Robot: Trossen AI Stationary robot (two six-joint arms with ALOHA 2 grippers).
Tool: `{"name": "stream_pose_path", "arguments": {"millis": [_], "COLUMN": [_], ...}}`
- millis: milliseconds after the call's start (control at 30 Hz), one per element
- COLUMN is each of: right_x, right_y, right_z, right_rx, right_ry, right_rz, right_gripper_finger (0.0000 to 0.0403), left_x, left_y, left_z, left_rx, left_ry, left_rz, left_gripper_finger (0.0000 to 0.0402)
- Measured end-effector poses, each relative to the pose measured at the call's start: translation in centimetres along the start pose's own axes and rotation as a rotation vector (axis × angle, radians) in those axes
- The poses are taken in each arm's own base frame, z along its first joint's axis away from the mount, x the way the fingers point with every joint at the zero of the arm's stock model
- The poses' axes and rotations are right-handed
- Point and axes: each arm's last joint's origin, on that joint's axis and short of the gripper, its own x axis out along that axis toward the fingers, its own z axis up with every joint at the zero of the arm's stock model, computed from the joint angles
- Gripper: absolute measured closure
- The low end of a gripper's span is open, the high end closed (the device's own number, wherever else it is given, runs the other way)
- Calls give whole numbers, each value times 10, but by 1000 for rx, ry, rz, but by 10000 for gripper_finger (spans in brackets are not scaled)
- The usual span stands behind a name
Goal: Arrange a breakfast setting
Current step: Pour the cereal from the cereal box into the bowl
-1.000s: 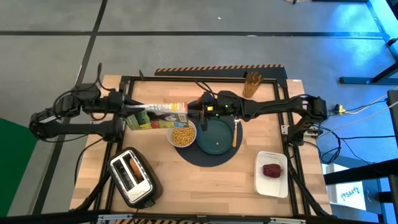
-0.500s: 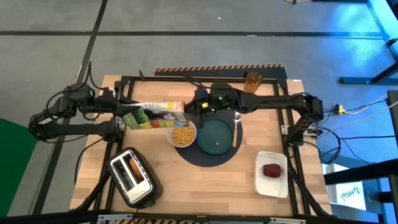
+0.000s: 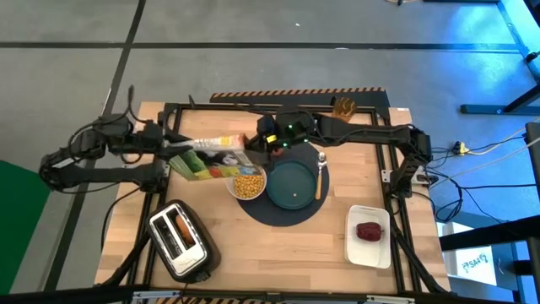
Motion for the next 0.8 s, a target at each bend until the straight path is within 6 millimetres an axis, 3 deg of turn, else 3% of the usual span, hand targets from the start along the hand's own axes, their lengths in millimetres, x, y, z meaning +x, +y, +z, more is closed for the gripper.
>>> {"name": "stream_pose_path", "arguments": {"millis": [300, 800], "right_x": [11, 13], "right_y": [0, -1], "right_z": [-6, -5], "right_rx": [19, 49], "right_ry": [7, -20], "right_rz": [29, 0], "right_gripper_finger": [403, 403], "left_x": [35, 62], "left_y": [1, -1], "left_z": [-7, -12], "left_rx": [-6, 4], "left_ry": [190, 298], "left_rz": [-5, -126], "left_gripper_finger": [249, 246]}}
